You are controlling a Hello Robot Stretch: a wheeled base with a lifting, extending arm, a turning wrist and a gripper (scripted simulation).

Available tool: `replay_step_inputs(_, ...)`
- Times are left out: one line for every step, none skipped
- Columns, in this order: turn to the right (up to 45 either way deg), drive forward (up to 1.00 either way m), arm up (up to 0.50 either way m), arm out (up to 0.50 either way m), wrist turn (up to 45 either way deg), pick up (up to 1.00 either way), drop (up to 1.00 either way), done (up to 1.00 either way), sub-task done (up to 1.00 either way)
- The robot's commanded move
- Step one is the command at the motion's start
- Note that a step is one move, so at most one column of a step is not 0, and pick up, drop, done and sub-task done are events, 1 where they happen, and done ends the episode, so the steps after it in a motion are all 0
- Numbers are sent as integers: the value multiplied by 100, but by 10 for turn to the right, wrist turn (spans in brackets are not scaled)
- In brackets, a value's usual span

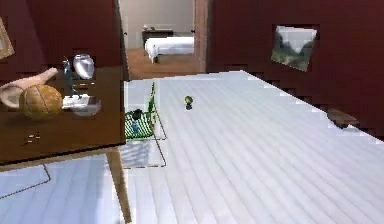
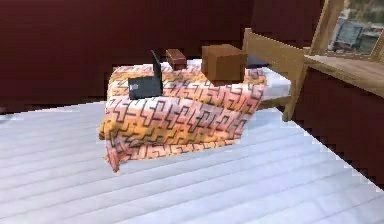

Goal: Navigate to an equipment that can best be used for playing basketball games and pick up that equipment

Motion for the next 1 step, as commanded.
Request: replay_step_inputs(60, 0, 0, 0, 0, 0, 0, 0, 0)
